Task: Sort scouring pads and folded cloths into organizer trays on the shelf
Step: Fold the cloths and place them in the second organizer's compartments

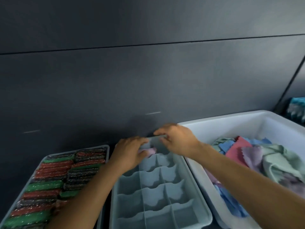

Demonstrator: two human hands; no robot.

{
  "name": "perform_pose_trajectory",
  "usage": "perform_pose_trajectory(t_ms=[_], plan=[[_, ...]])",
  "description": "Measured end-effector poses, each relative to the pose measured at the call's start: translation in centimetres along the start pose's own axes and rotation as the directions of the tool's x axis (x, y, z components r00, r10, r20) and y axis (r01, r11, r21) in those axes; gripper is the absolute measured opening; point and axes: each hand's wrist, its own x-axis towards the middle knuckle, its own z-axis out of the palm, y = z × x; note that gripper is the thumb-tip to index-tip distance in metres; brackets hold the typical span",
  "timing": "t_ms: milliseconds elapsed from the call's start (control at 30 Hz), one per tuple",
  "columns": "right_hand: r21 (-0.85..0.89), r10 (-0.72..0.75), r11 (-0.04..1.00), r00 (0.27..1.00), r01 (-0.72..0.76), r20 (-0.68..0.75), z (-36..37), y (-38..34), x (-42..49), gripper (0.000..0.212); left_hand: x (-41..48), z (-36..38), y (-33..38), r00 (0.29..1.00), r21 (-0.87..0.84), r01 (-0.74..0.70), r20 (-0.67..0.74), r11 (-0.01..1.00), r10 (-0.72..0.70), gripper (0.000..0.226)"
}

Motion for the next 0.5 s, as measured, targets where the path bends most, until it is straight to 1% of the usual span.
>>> perform_pose_trajectory(t_ms=[33, 67, 100, 133, 167, 200, 233, 267, 300, 333, 367, 400, 433, 500], plan=[[0.008, 0.046, 0.999, 0.992, -0.046, -0.115, -1.2, 1.2, -1.1, 0.023, -0.4, 0.1, 1.0, 1.0, -0.086, -0.015, -0.028, 0.996, 0.012, 0.047], [0.004, 0.122, 0.992, 0.973, -0.124, -0.194, -2.3, 2.8, -2.1, 0.021, -0.6, 0.2, 1.8, 0.998, -0.141, -0.039, -0.05, 0.989, 0.032, 0.041], [-0.009, 0.221, 0.974, 0.951, -0.228, -0.215, -3.0, 4.9, -2.8, 0.021, -0.9, 0.4, 2.7, 0.997, -0.183, -0.056, -0.056, 0.982, 0.046, 0.036], [-0.038, 0.336, 0.938, 0.928, -0.346, -0.16, -3.5, 7.1, -3.6, 0.022, -1.1, 0.5, 3.5, 0.998, -0.225, -0.061, -0.044, 0.973, 0.053, 0.034], [-0.125, 0.423, 0.898, 0.906, -0.423, -0.025, -3.5, 8.9, -4.4, 0.026, -1.3, 0.5, 4.4, 0.998, -0.268, -0.055, -0.018, 0.962, 0.052, 0.034], [-0.221, 0.451, 0.882, 0.883, -0.417, 0.131, -3.4, 10.2, -5.2, 0.03, -1.5, 0.5, 5.3, 0.999, -0.303, -0.045, 0.009, 0.952, 0.05, 0.035], [-0.3, 0.424, 0.891, 0.861, -0.341, 0.28, -3.0, 11.2, -6.0, 0.035, -1.6, 0.4, 6.1, 0.998, -0.324, -0.045, 0.026, 0.945, 0.056, 0.035], [-0.354, 0.368, 0.906, 0.846, -0.233, 0.385, -2.6, 11.8, -6.8, 0.04, -1.7, 0.4, 6.9, 0.997, -0.335, -0.053, 0.031, 0.941, 0.067, 0.035], [-0.377, 0.311, 0.915, 0.842, -0.141, 0.44, -2.3, 12.1, -7.4, 0.044, -1.8, 0.3, 7.6, 0.997, -0.347, -0.061, 0.03, 0.936, 0.076, 0.034], [-0.38, 0.269, 0.921, 0.85, -0.088, 0.453, -2.3, 12.2, -8.0, 0.047, -1.8, 0.2, 8.0, 0.996, -0.366, -0.071, 0.018, 0.928, 0.083, 0.033], [-0.369, 0.238, 0.927, 0.869, -0.07, 0.434, -2.2, 12.4, -8.2, 0.048, -1.9, 0.2, 8.3, 0.996, -0.389, -0.075, 0.01, 0.918, 0.086, 0.032], [-0.333, 0.224, 0.939, 0.893, -0.09, 0.391, -2.1, 12.5, -8.3, 0.047, -2.0, 0.1, 8.5, 0.997, -0.412, -0.072, 0.007, 0.909, 0.082, 0.031], [-0.283, 0.242, 0.948, 0.907, -0.145, 0.344, -2.1, 12.8, -8.3, 0.044, -2.2, 0.0, 8.6, 0.997, -0.434, -0.066, 0.009, 0.899, 0.078, 0.029], [-0.182, 0.284, 0.954, 0.916, -0.239, 0.284, -1.8, 13.6, -8.1, 0.037, -2.5, -0.1, 8.6, 0.997, -0.485, -0.054, 0.015, 0.873, 0.07, 0.026]])
